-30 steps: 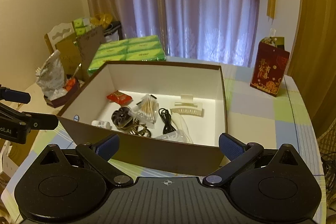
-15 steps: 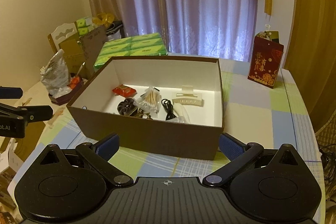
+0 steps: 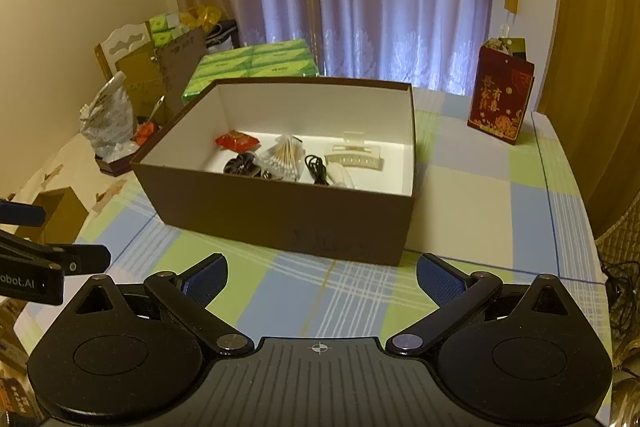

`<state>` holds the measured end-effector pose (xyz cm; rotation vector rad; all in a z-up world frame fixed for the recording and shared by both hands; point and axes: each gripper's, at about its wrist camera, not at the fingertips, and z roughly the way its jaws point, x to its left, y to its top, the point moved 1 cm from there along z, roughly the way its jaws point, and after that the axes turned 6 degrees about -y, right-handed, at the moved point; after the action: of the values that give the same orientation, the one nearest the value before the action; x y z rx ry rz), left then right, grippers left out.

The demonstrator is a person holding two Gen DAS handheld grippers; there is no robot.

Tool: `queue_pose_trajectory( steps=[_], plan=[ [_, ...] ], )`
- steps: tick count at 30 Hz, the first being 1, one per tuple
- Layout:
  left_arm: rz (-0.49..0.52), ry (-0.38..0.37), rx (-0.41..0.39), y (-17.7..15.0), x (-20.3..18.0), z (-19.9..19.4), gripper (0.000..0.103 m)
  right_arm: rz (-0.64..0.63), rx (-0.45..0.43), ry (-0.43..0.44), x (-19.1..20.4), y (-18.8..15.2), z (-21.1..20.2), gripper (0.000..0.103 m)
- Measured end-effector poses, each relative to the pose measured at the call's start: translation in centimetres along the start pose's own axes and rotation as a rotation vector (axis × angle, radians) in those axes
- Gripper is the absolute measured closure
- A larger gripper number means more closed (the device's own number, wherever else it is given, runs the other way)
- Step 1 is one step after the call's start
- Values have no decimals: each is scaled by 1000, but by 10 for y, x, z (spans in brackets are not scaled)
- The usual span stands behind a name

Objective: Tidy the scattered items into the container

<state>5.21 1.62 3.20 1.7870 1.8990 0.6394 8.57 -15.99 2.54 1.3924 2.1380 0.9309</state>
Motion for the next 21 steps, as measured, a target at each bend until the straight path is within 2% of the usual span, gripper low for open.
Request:
queue_pose_trajectory(
  steps=[21],
  plan=[
    [-70,39,24,-27,-29,-14,1,-40,23,47,-10,-25,-17,0]
  ],
)
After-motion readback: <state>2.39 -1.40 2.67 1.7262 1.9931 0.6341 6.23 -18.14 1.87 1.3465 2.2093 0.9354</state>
